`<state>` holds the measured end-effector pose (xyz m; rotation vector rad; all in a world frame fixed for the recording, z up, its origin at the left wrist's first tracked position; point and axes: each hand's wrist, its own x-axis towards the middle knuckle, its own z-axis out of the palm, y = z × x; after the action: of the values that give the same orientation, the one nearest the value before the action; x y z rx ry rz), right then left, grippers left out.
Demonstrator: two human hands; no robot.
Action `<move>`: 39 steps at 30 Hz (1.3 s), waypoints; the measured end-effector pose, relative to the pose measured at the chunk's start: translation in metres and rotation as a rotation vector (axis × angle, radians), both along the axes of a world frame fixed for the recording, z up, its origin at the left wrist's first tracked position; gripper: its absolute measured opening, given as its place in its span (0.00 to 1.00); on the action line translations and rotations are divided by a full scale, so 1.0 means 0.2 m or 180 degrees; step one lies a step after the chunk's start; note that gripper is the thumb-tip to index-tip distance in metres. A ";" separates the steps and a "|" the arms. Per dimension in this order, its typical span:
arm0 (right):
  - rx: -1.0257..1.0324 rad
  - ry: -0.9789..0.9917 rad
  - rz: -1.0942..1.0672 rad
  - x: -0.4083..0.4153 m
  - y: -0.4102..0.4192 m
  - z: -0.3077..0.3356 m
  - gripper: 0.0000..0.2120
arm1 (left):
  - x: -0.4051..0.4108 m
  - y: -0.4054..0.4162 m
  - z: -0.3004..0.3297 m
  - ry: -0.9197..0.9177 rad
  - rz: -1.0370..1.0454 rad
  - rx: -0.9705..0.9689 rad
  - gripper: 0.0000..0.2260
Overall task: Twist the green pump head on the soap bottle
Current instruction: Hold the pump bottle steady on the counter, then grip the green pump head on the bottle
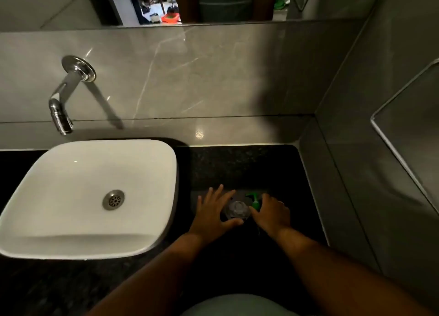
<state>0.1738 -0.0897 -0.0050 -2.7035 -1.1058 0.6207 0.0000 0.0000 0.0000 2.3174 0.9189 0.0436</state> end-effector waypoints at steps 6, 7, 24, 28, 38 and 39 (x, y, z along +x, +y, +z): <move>-0.0073 0.0126 -0.0050 0.05 0.05 -0.09 0.16 | 0.03 0.03 -0.05 -0.0300 0.0162 -0.0419 0.25; -0.0018 0.0122 -0.0084 0.06 0.05 -0.10 0.15 | 0.03 0.04 -0.04 -0.0334 0.0200 -0.0432 0.24; 0.3059 0.1358 0.0072 0.12 0.38 0.59 0.08 | 0.00 0.04 -0.03 -0.0259 0.0712 -0.0554 0.21; 0.3141 0.1329 0.0078 0.04 0.32 0.45 0.10 | 0.00 0.03 -0.03 -0.0194 0.0673 -0.0567 0.23; 0.2429 0.1089 0.0163 -0.10 0.14 0.22 0.14 | -0.01 0.01 -0.06 -0.0257 0.0711 -0.0394 0.24; 0.2220 0.1113 0.0214 -0.11 0.11 0.19 0.14 | -0.01 0.00 -0.06 -0.0273 0.0727 -0.0396 0.24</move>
<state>0.1519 -0.0677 0.0333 -1.8935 -1.0657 0.5538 -0.0014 0.0006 -0.0120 2.0718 1.1062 0.1751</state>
